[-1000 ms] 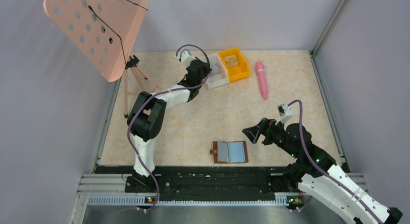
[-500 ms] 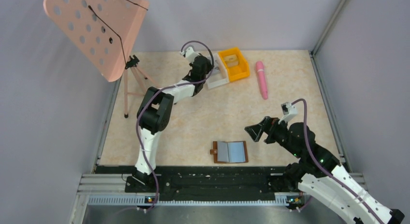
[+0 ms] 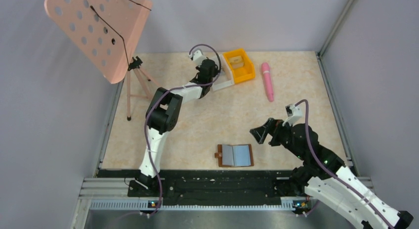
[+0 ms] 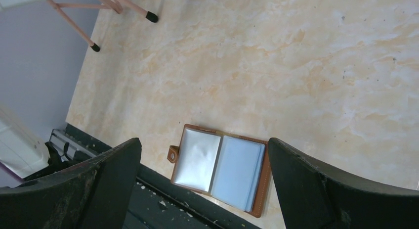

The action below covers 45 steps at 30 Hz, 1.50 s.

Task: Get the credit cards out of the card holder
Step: Place the credit card in the storage box.

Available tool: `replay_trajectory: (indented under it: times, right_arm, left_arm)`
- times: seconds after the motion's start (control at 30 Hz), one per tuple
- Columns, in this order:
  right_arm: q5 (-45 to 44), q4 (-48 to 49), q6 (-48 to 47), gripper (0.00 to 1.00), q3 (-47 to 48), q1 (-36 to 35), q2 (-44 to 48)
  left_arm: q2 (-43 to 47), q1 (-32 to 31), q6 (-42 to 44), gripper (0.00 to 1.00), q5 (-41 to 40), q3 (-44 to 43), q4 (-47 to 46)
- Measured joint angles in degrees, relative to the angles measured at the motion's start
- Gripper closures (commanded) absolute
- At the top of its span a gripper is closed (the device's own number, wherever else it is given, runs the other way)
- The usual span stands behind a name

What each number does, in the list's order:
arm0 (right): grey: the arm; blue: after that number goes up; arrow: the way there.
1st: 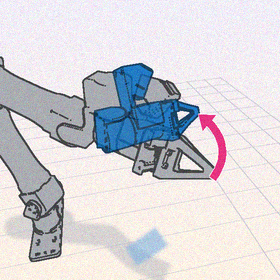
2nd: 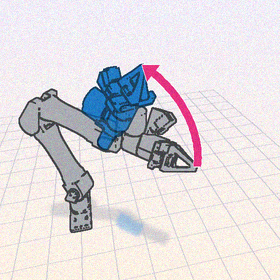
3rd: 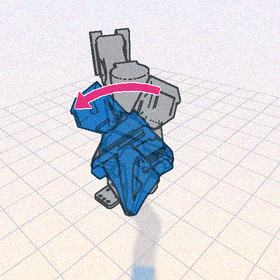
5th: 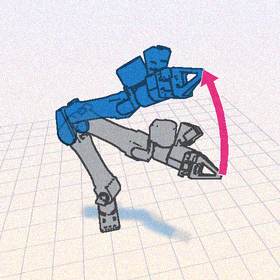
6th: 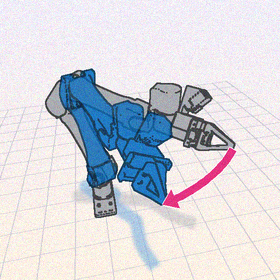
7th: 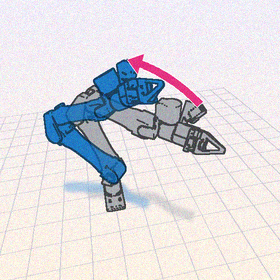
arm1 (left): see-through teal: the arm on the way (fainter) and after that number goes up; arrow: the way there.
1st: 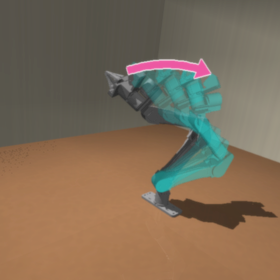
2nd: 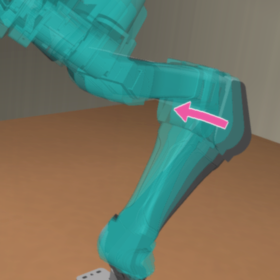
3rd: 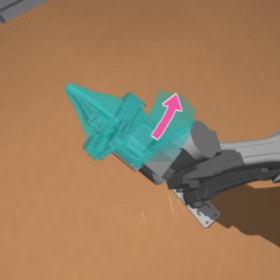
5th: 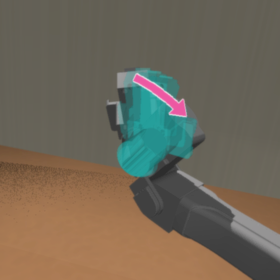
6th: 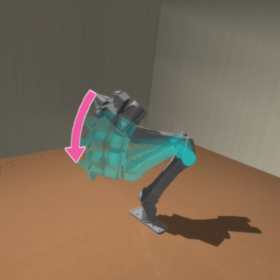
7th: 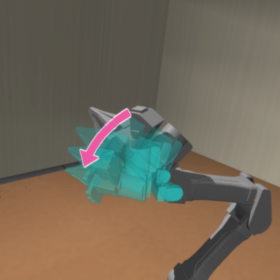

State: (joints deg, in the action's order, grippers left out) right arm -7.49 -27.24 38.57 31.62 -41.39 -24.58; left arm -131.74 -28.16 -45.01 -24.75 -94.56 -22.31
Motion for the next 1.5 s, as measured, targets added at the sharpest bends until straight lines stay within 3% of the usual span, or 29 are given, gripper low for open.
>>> replay_trajectory:
  times: [0.53,0.93,1.5]
  right_arm:
    - [-0.11,1.29,-0.02,0.01,0.02,0.00,-2.25]
    - [-0.37,1.64,-0.04,0.01,1.18,0.00,-2.54]
    - [-0.33,1.53,-0.04,0.01,1.75,0.00,-1.14]
  left_arm:
    - [-3.78,0.31,-2.47,1.00,-0.35,-4.87,0.48]
    - [-3.78,0.37,-3.06,0.83,-0.13,-4.87,0.59]
    - [-3.78,0.37,-2.34,0.72,1.11,-5.09,1.75]
